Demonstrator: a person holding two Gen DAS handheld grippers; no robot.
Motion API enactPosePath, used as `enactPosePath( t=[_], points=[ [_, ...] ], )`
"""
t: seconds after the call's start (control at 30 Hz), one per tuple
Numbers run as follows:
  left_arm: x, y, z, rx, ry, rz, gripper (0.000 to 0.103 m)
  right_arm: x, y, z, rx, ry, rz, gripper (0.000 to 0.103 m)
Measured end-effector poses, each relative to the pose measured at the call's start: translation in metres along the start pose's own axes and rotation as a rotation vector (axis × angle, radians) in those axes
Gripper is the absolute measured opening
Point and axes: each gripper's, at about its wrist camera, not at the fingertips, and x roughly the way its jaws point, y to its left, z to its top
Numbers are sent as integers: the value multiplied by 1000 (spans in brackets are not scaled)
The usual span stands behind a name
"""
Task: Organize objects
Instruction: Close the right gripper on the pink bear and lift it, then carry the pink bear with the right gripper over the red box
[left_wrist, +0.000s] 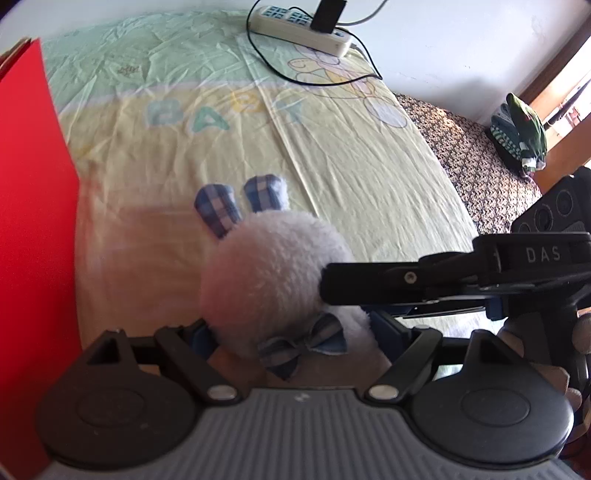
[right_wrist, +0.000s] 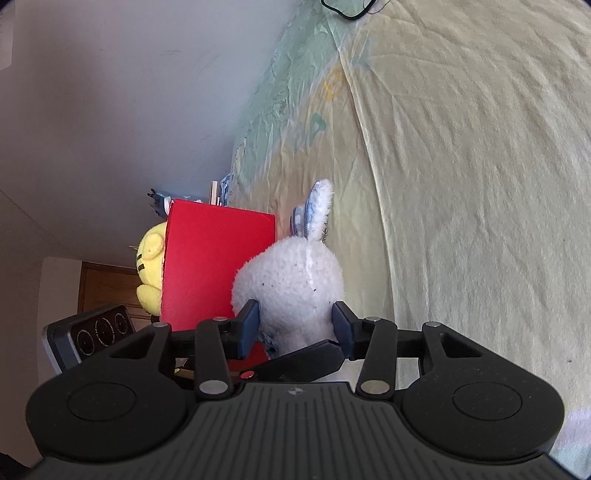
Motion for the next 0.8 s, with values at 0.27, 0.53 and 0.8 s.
enactPosePath(
  t=[0.27, 0.53, 0.8],
  points=[
    [-7, -16, -12, 46, 3, -7, 82, -12, 1, -16, 12, 5, 2, 46],
    [-40, -36, -17, 94, -66, 10, 82, -31, 25, -27, -34, -22, 40, 46],
    [-91, -53, -18, 121, -208, 56, 82, -44, 65, -31, -134, -67, 131, 46]
  ],
)
